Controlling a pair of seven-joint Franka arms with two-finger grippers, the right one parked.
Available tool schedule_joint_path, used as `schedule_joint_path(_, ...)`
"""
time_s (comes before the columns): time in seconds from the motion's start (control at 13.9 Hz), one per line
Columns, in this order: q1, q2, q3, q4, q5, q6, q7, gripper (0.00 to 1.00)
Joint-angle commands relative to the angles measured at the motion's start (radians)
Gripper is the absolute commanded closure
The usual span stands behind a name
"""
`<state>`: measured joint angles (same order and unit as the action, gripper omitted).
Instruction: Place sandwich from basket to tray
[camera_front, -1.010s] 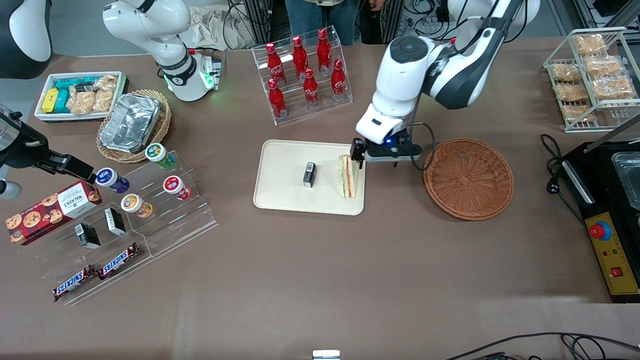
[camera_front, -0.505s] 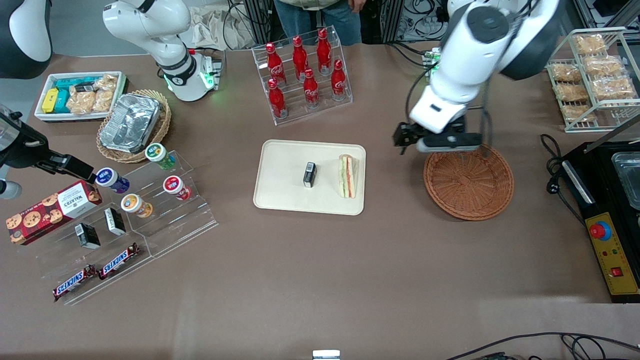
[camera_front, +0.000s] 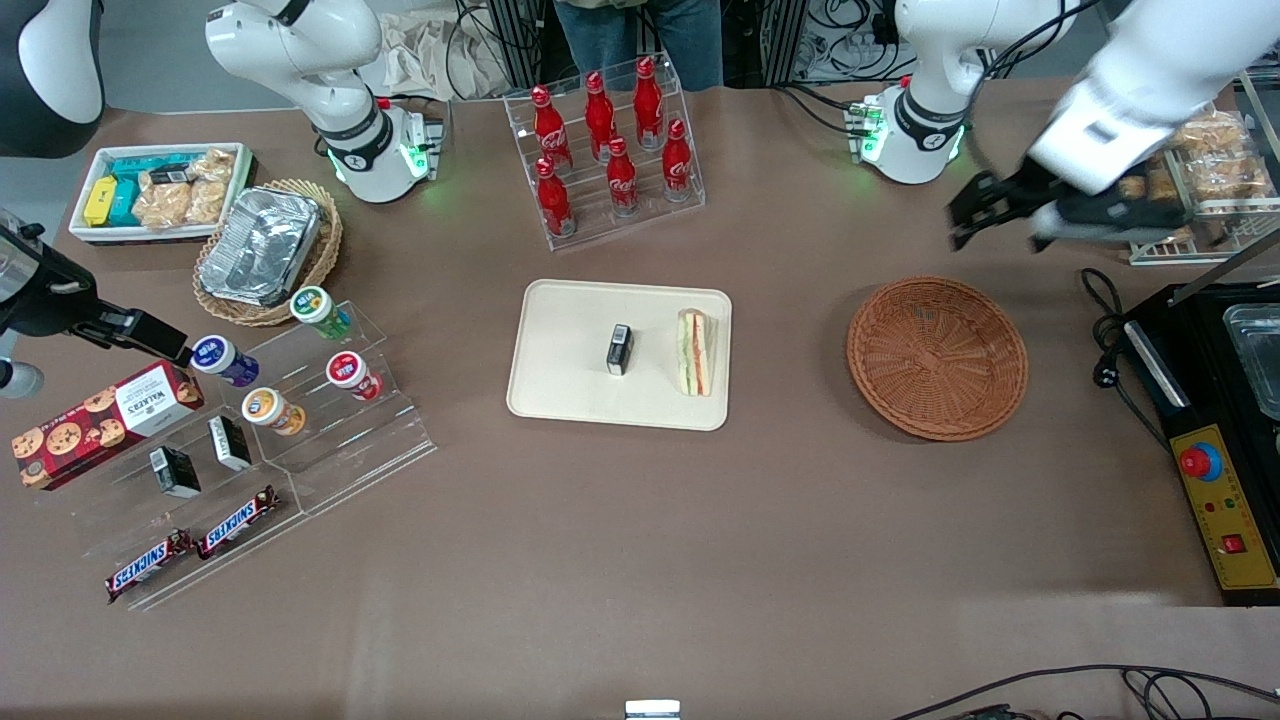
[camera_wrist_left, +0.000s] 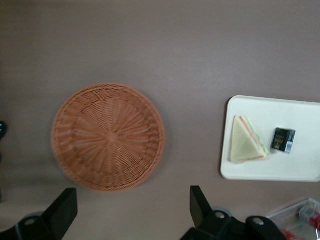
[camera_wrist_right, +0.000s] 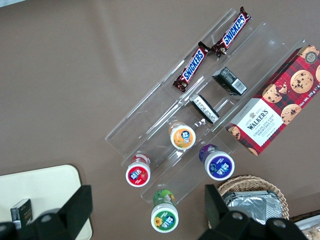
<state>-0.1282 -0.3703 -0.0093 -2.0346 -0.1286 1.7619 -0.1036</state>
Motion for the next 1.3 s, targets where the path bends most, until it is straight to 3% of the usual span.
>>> schedule_joint_path(0.0, 0.002, -0.082, 0.072, -0.022, -0.009, -0.042, 0.128, 0.0)
schedule_joint_path(0.22, 0.01, -0.073, 0.081, 0.003, 0.001, -0.042, 0.147, 0.0)
schedule_joint_path(0.87, 0.035, 0.162, 0.074, 0.287, 0.015, -0.139, 0.128, 0.01)
schedule_joint_path(1.23, 0.035, 0.183, 0.074, 0.292, 0.014, -0.136, 0.13, 0.01)
